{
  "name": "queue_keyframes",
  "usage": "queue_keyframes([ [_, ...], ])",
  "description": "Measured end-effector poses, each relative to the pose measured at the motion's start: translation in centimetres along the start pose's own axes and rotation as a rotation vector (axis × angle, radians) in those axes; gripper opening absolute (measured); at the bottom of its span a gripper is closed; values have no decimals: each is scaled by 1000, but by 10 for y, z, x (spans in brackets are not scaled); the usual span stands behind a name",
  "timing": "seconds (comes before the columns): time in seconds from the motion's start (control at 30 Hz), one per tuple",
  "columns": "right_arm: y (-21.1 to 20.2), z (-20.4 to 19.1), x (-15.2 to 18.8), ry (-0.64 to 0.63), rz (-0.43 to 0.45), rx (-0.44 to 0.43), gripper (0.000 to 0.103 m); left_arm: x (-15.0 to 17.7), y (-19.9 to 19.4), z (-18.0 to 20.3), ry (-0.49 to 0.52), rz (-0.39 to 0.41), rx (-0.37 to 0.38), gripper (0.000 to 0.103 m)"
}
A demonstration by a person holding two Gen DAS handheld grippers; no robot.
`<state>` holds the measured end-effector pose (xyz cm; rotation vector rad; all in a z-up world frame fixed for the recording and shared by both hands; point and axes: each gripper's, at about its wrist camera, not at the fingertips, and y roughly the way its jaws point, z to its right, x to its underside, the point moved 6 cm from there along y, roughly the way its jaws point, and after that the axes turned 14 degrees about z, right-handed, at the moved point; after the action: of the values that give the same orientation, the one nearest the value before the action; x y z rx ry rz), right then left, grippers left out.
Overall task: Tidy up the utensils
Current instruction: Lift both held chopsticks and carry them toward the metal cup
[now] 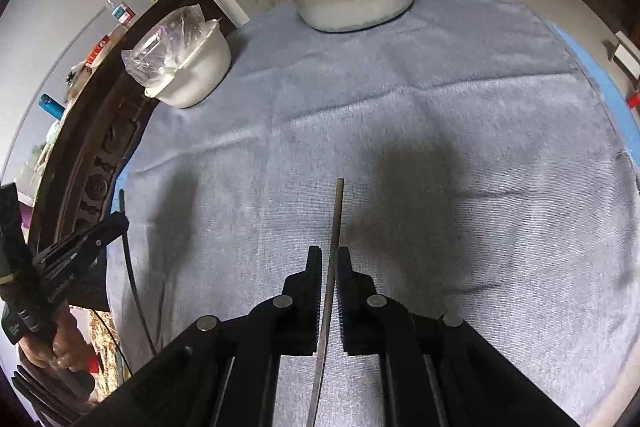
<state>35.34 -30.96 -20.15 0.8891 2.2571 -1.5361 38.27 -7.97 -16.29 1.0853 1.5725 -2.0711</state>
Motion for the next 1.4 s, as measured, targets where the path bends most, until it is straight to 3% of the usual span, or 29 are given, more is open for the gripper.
queue_keyframes([
  [0.13,19,0,-1,-30,-48,65,43,6,0,-2,-5,-8,4,5],
  [0.23,35,-11,-2,-102,-102,105,45,6,0,-6,-15,-16,6,5],
  [0.47,71,-18,13,-181,-277,215,28,-5,-11,-14,-25,13,17,5],
  [0.6,72,-23,16,-248,-249,256,11,-7,-22,-16,-31,34,26,5],
  [0.73,67,-26,23,-247,-230,230,6,-7,-34,-15,-36,46,28,5],
  [1.0,11,-18,24,-181,-54,156,6,-10,-75,-13,-32,112,20,5],
  [1.4,-104,3,29,-82,276,130,6,2,-159,-13,-83,257,-10,5],
])
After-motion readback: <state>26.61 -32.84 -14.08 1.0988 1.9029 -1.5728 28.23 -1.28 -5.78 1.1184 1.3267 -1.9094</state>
